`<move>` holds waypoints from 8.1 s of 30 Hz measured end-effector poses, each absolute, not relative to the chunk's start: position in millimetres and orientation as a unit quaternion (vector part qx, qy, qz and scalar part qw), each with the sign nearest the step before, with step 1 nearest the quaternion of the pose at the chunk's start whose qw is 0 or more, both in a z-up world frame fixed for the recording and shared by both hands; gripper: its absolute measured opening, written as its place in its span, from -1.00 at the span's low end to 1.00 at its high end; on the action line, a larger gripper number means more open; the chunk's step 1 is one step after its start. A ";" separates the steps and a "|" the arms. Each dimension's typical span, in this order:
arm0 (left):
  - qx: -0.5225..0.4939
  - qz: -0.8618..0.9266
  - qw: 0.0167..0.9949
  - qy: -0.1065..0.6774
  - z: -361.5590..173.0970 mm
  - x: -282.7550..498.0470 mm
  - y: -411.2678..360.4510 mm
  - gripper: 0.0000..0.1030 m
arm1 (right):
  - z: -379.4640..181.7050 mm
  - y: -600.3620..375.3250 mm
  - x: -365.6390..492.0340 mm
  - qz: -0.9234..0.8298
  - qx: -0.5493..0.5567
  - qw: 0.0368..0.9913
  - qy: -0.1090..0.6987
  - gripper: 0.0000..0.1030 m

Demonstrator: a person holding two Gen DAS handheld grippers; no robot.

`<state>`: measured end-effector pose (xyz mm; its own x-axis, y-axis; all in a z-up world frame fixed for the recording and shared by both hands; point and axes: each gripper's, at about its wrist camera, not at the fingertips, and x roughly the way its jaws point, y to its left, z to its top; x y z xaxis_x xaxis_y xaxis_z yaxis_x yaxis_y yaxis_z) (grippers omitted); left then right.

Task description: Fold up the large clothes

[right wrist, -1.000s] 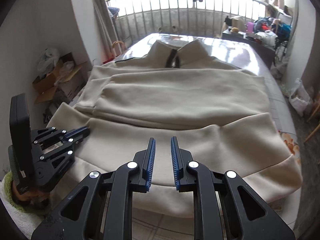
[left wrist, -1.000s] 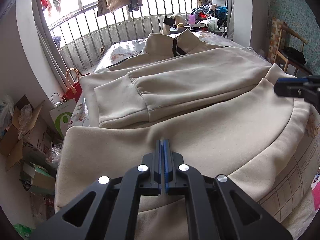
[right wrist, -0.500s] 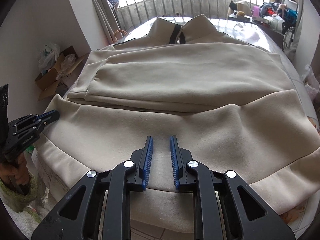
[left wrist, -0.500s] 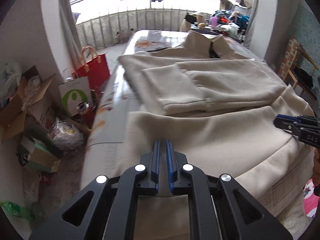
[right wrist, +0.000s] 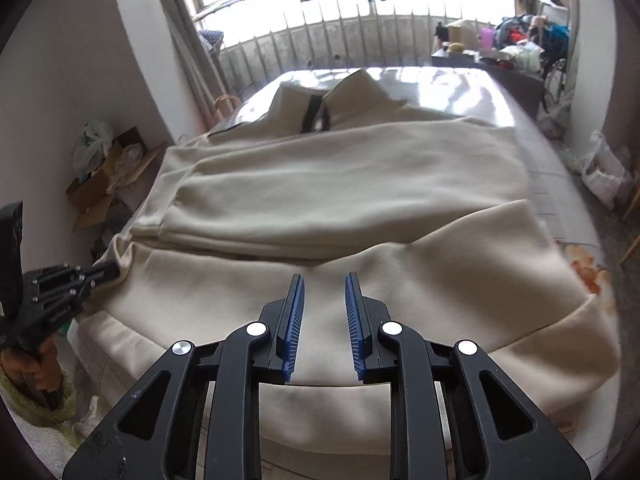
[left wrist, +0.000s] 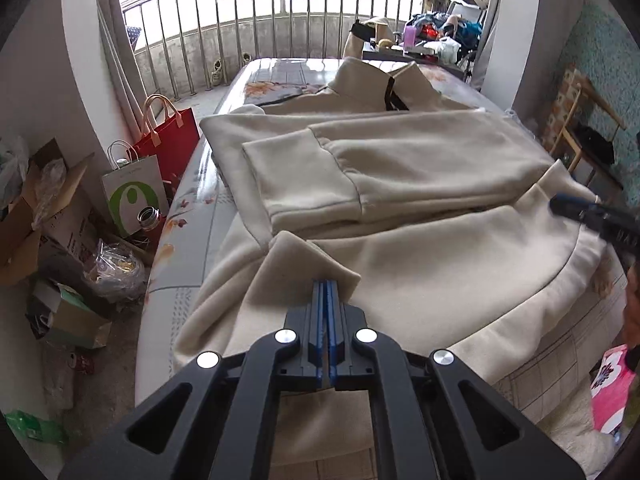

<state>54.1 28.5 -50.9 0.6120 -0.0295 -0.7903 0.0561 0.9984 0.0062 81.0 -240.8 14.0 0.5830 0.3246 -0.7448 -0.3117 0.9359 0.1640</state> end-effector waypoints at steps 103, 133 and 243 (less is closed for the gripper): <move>0.055 -0.108 0.897 0.426 20.9 288.4 -27.1 -0.88 | 44.6 -189.2 319.1 0.245 -0.079 0.829 0.496 -0.84; 0.099 -0.077 0.885 0.449 -28.7 251.6 -42.6 -0.87 | 24.3 -151.4 323.2 0.321 -0.002 0.791 0.520 -0.13; -0.179 -0.062 0.856 0.481 -58.3 41.6 119.3 -0.55 | -16.0 -202.3 80.4 0.232 -0.015 0.828 0.510 0.44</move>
<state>41.6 119.3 -58.3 0.5304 -0.2779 -0.8009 -0.0671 0.9280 -0.3665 80.4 -202.3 -16.0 0.3726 0.3682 -0.8518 -0.3992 0.8922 0.2111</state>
